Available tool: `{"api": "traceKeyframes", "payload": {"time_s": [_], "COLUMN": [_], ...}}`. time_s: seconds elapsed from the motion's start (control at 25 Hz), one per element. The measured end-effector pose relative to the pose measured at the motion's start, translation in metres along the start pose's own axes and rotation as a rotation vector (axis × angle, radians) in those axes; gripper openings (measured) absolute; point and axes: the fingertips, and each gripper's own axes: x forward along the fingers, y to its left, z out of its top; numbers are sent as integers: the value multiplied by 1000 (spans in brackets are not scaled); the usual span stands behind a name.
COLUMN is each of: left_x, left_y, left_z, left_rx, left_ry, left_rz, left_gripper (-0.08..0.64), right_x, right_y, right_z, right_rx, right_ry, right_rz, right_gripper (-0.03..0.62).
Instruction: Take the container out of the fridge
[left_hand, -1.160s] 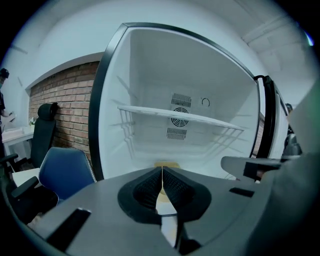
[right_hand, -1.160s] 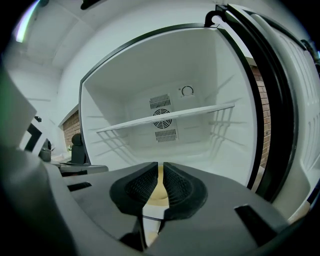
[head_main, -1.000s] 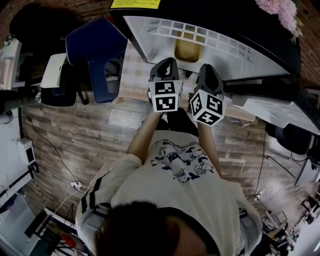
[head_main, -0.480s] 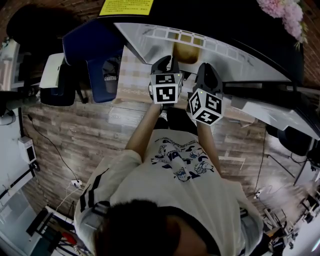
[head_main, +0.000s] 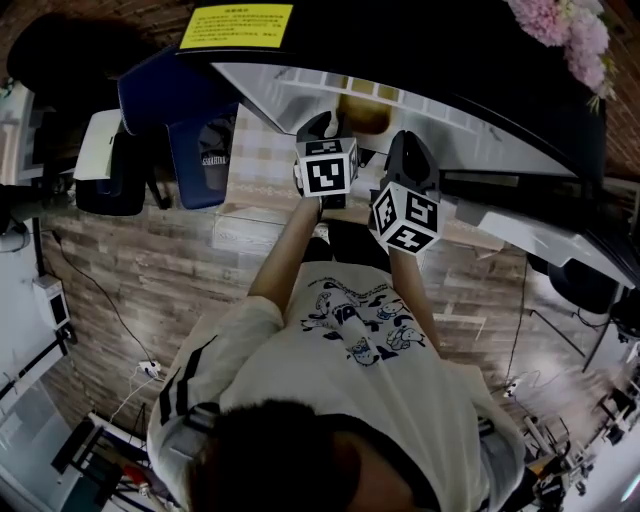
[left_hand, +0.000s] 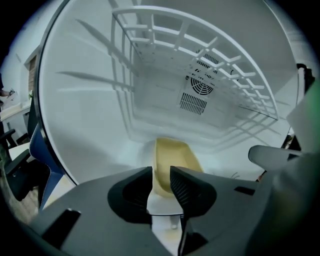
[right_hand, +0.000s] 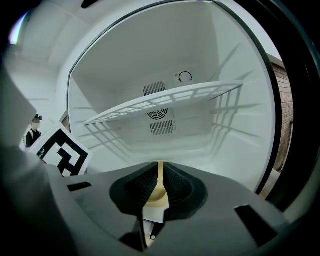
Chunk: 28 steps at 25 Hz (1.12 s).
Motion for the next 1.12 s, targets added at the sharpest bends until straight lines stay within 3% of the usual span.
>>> {"api": "traceKeyframes", "payload": {"time_s": [0.36,1.12], "left_x": [19,41], "left_y": [9,17], "left_z": [-2,-13], "left_rx": [-11,-38], "left_ry": [42,110], "left_rz": [46,72], "left_gripper": [110,103], "right_x": [11,28], "right_y": [-3,-11], "right_z": [-5,-14], "right_rx": [0,15], "right_ry": [21,58], "right_rz": [14,28], "right_gripper": [51,51]}}
